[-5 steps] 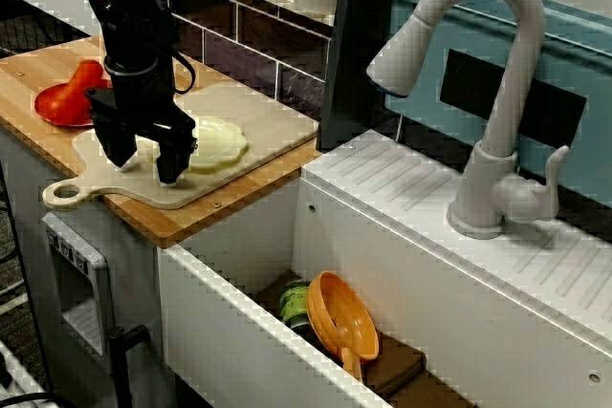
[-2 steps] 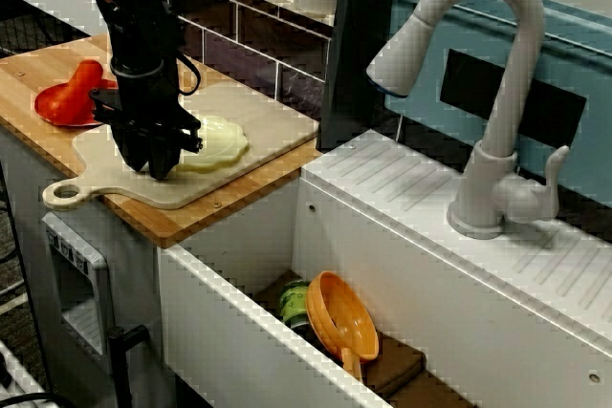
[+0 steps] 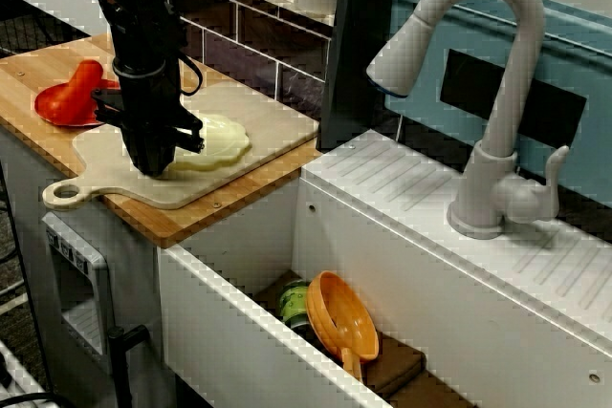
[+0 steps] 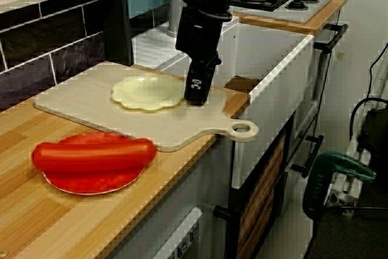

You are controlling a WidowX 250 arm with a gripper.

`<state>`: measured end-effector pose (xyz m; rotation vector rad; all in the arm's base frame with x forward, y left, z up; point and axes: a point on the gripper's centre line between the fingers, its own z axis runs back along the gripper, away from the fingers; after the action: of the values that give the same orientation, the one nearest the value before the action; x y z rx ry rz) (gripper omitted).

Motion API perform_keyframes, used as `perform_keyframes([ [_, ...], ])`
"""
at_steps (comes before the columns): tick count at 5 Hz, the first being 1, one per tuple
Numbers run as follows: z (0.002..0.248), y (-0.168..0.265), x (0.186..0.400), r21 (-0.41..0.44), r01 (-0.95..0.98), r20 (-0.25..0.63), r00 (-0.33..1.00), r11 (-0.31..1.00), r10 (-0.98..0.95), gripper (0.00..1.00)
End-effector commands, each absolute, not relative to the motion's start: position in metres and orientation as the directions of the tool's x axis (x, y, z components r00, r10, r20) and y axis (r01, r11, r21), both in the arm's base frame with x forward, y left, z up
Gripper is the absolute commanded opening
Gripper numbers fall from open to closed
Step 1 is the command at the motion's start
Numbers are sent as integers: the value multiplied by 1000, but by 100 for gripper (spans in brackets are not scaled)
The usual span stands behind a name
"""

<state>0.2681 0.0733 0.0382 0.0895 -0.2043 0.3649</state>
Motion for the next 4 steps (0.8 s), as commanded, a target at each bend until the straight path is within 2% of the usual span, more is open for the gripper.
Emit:
perform_keyframes([
  [1,54,85,274,42,-375,262,898,926,352,0],
  [4,53,83,299,37,-402,276,884,915,377,0],
])
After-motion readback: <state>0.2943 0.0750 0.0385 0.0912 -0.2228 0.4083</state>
